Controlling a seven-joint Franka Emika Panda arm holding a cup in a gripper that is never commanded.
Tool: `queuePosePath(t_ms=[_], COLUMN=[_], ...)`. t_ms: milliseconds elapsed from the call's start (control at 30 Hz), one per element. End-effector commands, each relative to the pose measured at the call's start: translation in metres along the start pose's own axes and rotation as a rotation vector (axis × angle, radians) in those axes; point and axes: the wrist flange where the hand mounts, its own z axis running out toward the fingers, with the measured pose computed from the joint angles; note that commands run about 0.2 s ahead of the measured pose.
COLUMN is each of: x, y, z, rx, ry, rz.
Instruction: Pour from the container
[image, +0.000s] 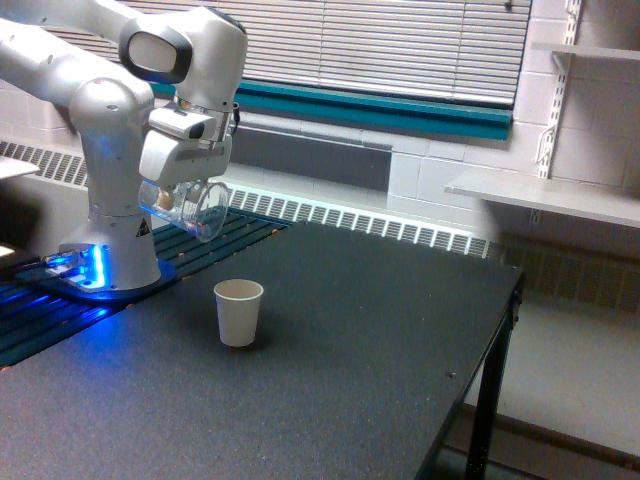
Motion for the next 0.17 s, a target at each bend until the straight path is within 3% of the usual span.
queuePosePath(t_ms=[33, 167], x=[-0.0128, -0.0128], y=[-0.0062, -0.0062], z=[0.017, 0.0168], rx=[-0.041, -0.04], ry=[-0.009, -0.008], rz=[-0.001, 0.013])
